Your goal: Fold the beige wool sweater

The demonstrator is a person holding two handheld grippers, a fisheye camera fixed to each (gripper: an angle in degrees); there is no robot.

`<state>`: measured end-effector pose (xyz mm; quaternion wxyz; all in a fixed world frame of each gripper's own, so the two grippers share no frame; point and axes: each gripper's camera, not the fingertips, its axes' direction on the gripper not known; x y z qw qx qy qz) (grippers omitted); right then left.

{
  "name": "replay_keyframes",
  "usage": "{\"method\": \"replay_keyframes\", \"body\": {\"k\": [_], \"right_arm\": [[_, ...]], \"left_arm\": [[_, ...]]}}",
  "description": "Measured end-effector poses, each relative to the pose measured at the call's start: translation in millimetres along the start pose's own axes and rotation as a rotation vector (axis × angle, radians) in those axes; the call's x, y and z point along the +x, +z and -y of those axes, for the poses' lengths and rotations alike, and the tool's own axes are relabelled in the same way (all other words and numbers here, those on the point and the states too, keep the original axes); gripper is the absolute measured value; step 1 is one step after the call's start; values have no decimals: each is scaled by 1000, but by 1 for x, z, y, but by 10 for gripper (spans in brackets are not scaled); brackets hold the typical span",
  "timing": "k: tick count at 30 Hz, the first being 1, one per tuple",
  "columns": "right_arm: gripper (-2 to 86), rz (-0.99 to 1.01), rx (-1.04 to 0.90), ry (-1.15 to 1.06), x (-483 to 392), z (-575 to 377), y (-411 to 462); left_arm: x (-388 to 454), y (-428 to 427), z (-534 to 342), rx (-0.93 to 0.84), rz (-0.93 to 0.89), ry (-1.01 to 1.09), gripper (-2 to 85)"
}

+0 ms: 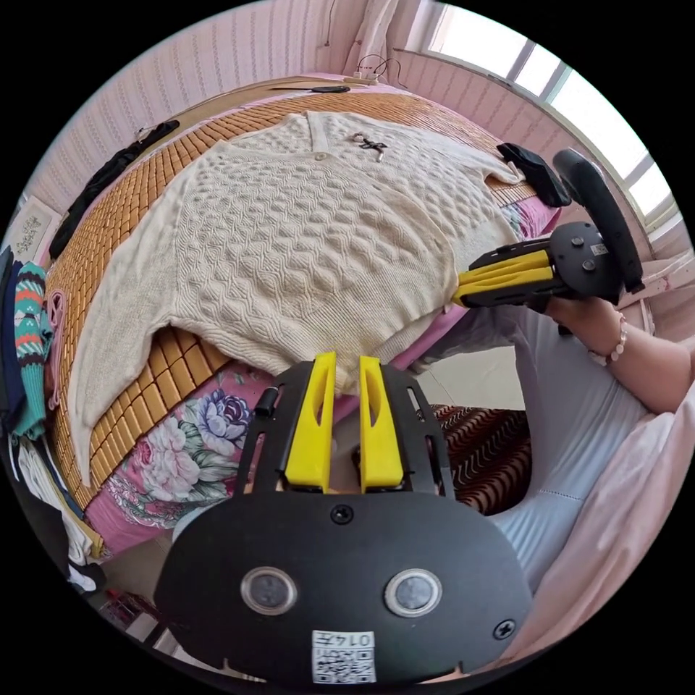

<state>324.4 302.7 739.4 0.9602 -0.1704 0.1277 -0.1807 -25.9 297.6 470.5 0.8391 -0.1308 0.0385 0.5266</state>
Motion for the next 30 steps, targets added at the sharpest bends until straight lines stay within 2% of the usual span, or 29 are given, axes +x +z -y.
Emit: {"method": "replay_keyframes", "body": {"k": [8, 15, 24, 27, 30], "right_arm": [[-6, -58, 2, -30, -25, 6, -11], [-6, -66, -23, -31, -42, 17, -23], [-8, -53, -89, -39, -62, 34, -32], [-8, -83, -66, -26, -73, 34, -38], [-7, -129, -125, -40, -86, 44, -45]], "left_arm": [[12, -3, -10, -11, 68, 32, 44], [-6, -1, -25, 19, 1, 29, 12], [-16, -7, -49, 62, 28, 47, 2], [-23, -9, -53, 48, 27, 54, 0], [-33, -15, -60, 50, -1, 45, -6]]}}
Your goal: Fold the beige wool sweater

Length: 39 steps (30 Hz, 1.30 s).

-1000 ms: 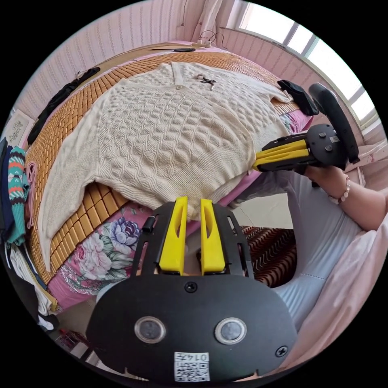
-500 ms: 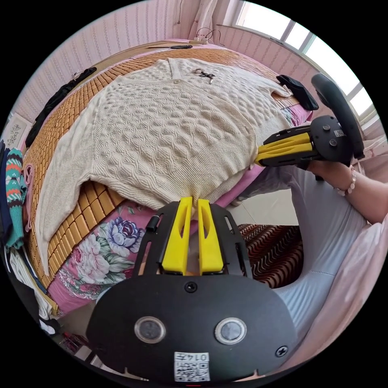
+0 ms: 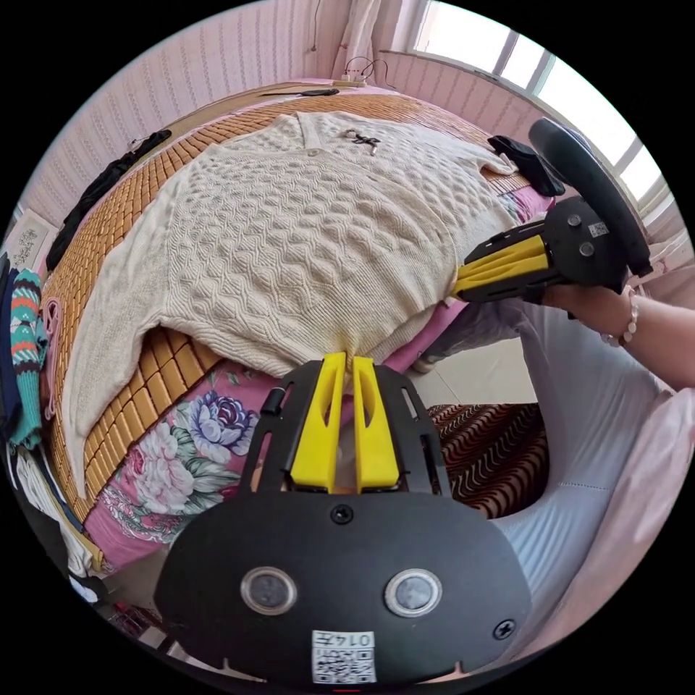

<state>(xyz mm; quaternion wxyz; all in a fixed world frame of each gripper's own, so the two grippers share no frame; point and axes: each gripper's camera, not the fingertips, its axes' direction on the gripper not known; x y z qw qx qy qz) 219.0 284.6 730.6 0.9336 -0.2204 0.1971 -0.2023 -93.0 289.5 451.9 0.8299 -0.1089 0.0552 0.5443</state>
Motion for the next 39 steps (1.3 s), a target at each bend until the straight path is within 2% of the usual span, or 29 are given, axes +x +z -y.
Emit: {"method": "replay_keyframes", "body": {"k": [4, 6, 9, 13, 24, 29, 34, 39], "right_arm": [[-6, -77, -21, -29, -17, 6, -35], [-6, -135, 13, -51, -27, 5, -56], [-6, -196, 46, -103, -44, 9, -87], [12, -164, 96, -173, -65, 18, -123], [47, -160, 160, -361, -113, 68, -170], [48, -154, 158, -443, -128, 99, -175], [49, -59, 137, -510, -135, 148, -173], [51, 75, 122, -545, -138, 211, -171]], "left_arm": [[-24, -24, -16, 23, -144, -94, -9], [-39, -53, -40, 137, -200, -197, -9], [-54, -86, -75, 209, -201, -262, -6], [-74, -120, -129, 270, -113, -341, 16], [-155, -156, -276, 368, 58, -801, 53], [-179, -156, -289, 410, 97, -878, 65], [-204, -152, -274, 411, 121, -860, 71], [-236, -151, -247, 367, 270, -855, 75]]}}
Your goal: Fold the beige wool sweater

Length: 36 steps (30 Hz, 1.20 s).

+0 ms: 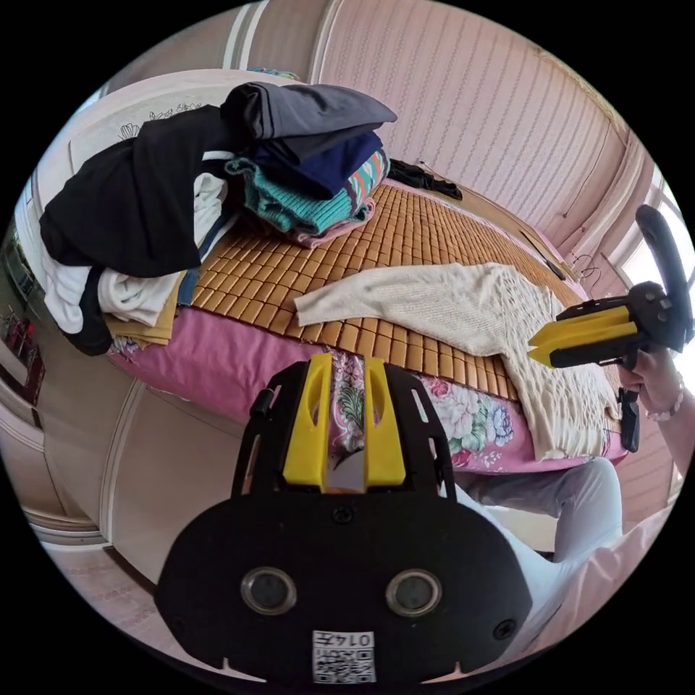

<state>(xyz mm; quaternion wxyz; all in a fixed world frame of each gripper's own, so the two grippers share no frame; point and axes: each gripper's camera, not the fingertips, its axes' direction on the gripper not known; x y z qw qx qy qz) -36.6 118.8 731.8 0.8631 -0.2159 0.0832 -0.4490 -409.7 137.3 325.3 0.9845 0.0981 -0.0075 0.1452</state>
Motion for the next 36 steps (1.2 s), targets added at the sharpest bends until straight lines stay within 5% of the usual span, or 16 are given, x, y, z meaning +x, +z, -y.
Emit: {"method": "replay_keyframes", "body": {"k": [11, 17, 20, 26, 32, 36], "right_arm": [[72, -60, -182, -41, 38, 91, 98], [4, -23, -170, 18, 63, 77, 109], [-2, 17, -41, 113, 83, 47, 92], [-1, 131, 241, 377, 145, -77, 45], [0, 115, 491, 680, 206, -266, -3], [7, 37, 453, 1012, 242, -409, 22]], "left_arm": [[-26, 70, 59, -92, 39, -169, 72], [-13, 66, 65, -108, -30, -94, 24], [8, 36, 71, 22, -79, -52, 21], [116, -23, 100, 219, -203, 200, 25], [303, -89, 115, 452, -606, 510, 67], [380, -78, 94, 343, -684, 583, 75]]}}
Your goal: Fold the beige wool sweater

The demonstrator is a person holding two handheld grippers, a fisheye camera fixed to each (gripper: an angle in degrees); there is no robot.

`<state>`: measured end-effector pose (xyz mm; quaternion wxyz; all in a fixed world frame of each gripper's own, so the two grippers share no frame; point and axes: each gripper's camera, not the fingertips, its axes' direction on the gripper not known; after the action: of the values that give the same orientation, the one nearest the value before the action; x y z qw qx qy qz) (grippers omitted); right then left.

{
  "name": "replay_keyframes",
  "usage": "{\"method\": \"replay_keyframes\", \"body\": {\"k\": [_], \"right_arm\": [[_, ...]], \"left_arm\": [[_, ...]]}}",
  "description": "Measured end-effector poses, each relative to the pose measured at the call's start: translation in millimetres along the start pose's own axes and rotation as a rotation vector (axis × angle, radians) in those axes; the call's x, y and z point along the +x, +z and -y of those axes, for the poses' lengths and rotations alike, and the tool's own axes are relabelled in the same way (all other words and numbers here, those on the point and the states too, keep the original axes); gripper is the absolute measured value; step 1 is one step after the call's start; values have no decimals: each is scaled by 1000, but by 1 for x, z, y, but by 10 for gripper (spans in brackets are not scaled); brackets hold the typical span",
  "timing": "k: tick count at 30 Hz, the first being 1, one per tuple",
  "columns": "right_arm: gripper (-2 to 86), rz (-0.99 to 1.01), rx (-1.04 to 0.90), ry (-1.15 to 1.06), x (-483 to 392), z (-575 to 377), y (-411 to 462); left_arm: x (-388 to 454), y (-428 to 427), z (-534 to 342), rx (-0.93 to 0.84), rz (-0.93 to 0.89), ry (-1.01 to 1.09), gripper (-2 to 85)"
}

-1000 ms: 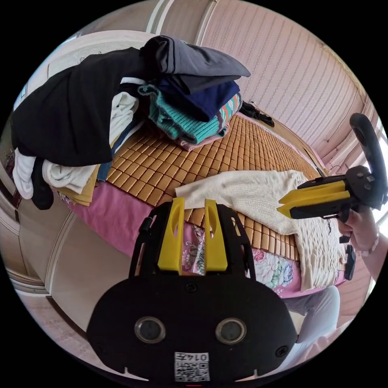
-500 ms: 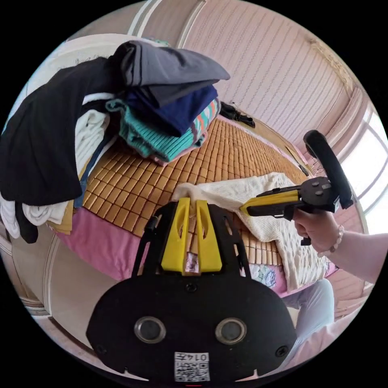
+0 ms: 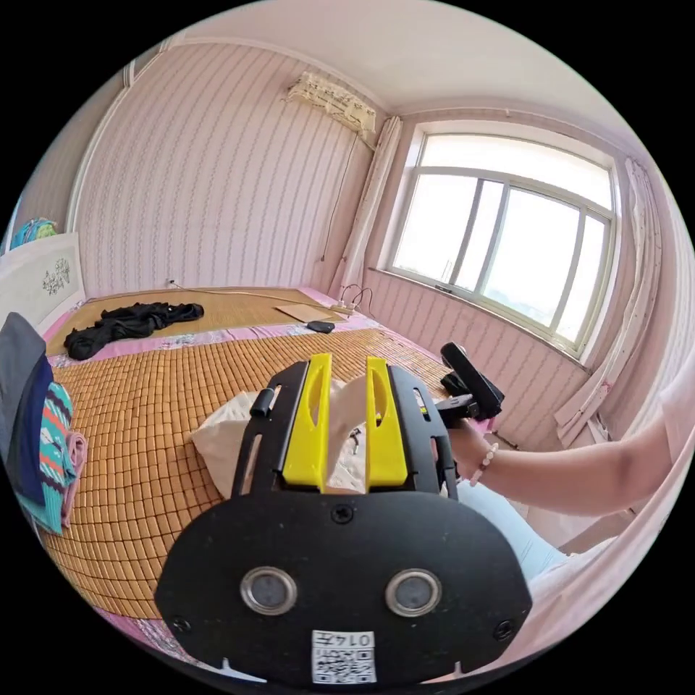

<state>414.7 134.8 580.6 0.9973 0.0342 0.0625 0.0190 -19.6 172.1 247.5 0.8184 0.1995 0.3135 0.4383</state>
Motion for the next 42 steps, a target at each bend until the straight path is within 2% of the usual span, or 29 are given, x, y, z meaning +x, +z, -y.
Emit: {"method": "replay_keyframes", "body": {"k": [4, 6, 9, 17, 20, 22, 25, 28, 32, 36, 38, 41, 42], "right_arm": [[24, 26, -97, 205, 97, -62, 12], [33, 30, -109, 229, 117, -82, 18], [58, 26, -115, 235, 134, -97, 30], [90, -16, -13, 302, 175, -70, 51], [61, 56, -75, 327, 195, -61, 77], [20, 102, -209, 289, 199, -60, 102], [5, 75, -151, 241, 202, -66, 93], [1, 120, -101, 186, 208, -63, 78], [-1, 127, -46, 117, 211, -49, 60], [-1, 135, 131, 25, 202, -37, 20], [-1, 109, 208, -18, 197, -39, 6], [-1, -37, 126, -8, 203, -48, 26], [-1, -77, 26, 55, 216, -54, 48]], "left_arm": [[10, 43, -45, -240, 74, 0, 72], [3, 67, -77, -417, 114, -51, 72], [-5, 88, -101, -556, 165, -101, 73], [-8, 143, -105, -709, 249, -99, 73], [-5, 166, -106, -762, 261, -73, 75], [-3, 181, -112, -810, 278, -37, 78], [6, 192, -116, -788, 320, 39, 66], [13, 193, -109, -770, 359, 61, 8], [22, 183, -94, -660, 301, 36, -7], [36, 172, -80, -529, 250, 49, -9], [40, 176, -81, -525, 215, 66, -9], [41, 196, -92, -609, 177, 71, -7], [41, 203, -96, -639, 181, 70, -5]]}}
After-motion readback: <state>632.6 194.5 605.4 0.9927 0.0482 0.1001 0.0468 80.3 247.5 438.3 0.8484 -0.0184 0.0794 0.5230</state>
